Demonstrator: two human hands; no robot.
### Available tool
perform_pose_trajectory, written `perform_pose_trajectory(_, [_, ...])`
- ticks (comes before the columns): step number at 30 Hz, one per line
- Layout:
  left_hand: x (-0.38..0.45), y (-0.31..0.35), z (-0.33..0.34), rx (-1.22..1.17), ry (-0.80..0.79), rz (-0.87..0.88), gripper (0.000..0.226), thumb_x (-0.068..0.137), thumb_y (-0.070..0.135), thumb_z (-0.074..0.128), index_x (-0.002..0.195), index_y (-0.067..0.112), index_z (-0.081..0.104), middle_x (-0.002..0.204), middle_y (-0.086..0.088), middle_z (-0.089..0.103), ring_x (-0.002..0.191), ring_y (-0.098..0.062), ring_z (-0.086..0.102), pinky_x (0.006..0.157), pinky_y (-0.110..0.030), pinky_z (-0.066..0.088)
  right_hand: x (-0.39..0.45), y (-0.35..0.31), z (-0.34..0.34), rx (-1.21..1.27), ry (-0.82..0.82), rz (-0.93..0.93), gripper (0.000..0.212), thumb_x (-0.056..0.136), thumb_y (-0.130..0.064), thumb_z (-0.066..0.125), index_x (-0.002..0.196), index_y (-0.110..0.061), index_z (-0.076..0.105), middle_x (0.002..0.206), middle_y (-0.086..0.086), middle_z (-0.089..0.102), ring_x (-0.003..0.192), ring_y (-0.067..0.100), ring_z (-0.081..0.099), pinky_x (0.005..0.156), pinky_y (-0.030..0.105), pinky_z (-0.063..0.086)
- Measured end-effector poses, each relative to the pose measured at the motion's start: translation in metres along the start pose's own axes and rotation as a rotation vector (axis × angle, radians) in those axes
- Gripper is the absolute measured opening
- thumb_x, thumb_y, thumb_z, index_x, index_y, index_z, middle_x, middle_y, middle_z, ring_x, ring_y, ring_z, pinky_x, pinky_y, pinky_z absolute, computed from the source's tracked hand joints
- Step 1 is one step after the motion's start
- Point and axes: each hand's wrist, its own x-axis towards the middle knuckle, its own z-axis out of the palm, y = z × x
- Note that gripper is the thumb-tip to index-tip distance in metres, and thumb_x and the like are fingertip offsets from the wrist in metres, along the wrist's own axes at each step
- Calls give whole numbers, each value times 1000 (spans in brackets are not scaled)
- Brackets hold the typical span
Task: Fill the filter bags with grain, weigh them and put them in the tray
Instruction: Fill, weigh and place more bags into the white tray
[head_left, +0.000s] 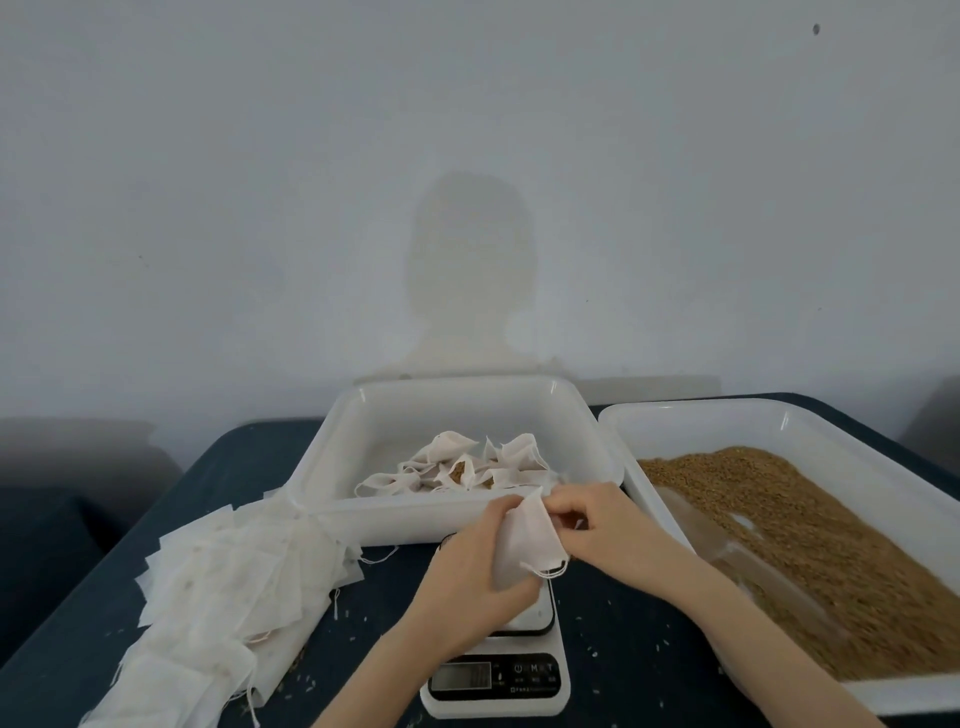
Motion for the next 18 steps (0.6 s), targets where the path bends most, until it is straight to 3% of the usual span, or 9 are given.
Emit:
perform_pose_trajectory(2, [2,3,6,84,82,-17,74,66,63,61,131,47,31,116,26,56,103,6,54,88,-21,46,-1,-1,0,-60,16,-1,39,80,-9,63,61,-43,62,57,-17,48,55,0,37,56,15,33])
perform_pose_trajectory(5, [8,5,11,126,92,-47,68,64,66,59,126,46,39,110,25,58,99,5,55,87,-23,48,-2,-1,-2,-134,19,24,24,76,-14,67,64,-35,65,58,-13,51,57,2,38,59,25,35])
perform_pose_trajectory(9, [14,6,8,12,-19,-90,34,66,62,54,97,49,52,82,20,65,67,4,60,60,-20,48,-7,2,-7,-254,48,50,26,78,-30,68,62,-49,60,60,-13,54,56,3,40,58,25,36])
perform_pose_trajectory(12, [18,6,8,-75,-60,-77,21,77,44,61,97,43,58,75,14,66,46,-2,55,43,-17,40,-12,7,-16,-314,44,79,26,80,-33,66,63,-51,59,66,-14,57,59,2,46,60,23,40])
perform_pose_trajectory(15, [26,10,8,-100,-90,-47,19,82,39,65,98,46,57,84,18,66,63,-6,62,49,-22,49,-19,11,-29,-186,64,84,20,86,-29,68,81,-48,70,83,-20,64,75,-1,57,69,16,46])
perform_pose_trajectory(18, [35,13,13,-85,-93,-27,25,84,33,65,98,50,54,86,15,66,82,1,61,58,-11,49,-26,21,-51,-168,172,110,8,87,-36,67,88,-40,74,92,-22,66,84,-3,59,73,10,43])
